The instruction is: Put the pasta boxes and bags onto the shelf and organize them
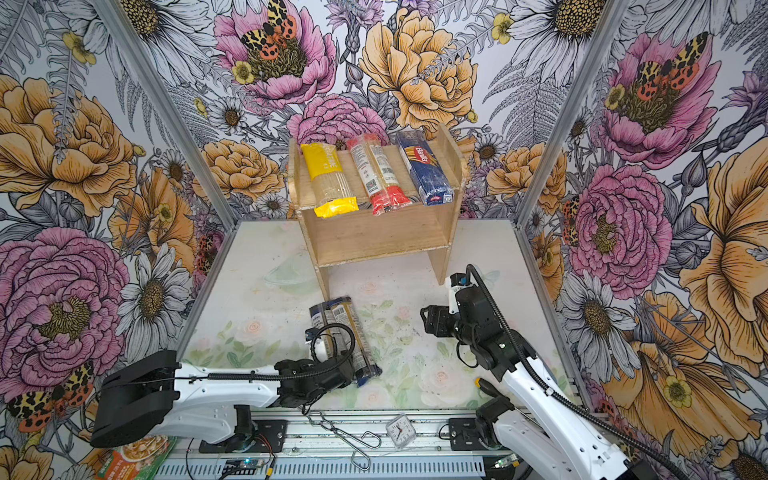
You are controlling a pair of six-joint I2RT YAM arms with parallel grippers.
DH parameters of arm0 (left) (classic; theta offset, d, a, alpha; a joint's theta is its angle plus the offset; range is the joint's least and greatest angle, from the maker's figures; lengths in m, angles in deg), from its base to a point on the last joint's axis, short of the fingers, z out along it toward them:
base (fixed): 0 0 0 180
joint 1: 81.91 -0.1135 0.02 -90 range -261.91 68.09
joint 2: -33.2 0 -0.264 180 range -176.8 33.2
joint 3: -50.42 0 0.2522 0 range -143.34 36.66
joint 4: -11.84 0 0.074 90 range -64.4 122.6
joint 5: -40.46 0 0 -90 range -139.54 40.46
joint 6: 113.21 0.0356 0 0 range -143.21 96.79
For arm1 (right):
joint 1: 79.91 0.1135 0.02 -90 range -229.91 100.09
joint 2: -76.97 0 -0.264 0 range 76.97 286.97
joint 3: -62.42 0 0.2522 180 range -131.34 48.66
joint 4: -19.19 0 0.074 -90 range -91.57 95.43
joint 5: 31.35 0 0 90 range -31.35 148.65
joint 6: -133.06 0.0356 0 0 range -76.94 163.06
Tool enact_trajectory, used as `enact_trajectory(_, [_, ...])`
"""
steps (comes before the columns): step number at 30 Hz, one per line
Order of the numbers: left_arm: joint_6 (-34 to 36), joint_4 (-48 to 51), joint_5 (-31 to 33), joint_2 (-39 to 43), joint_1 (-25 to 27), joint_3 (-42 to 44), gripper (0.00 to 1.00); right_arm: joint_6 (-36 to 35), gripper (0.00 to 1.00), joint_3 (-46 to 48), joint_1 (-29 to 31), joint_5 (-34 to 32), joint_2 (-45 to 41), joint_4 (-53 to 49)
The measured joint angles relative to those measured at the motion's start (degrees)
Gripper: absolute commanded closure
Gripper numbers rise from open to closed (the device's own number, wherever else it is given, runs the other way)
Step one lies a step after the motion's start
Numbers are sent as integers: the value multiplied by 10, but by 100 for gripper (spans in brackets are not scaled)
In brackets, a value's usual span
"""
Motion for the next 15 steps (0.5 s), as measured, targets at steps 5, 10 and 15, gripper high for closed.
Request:
enact_trajectory(5, [-18,7,13,-12,8,-6,1,2,22,0,0,0,0,0])
enact_trajectory(10, [-34,19,28,-26,19,-15,1,3,22,0,0,0,0,0])
enact_trajectory(15, [-47,42,33,-32,29,-24,1,4,22,0,0,0,0,0])
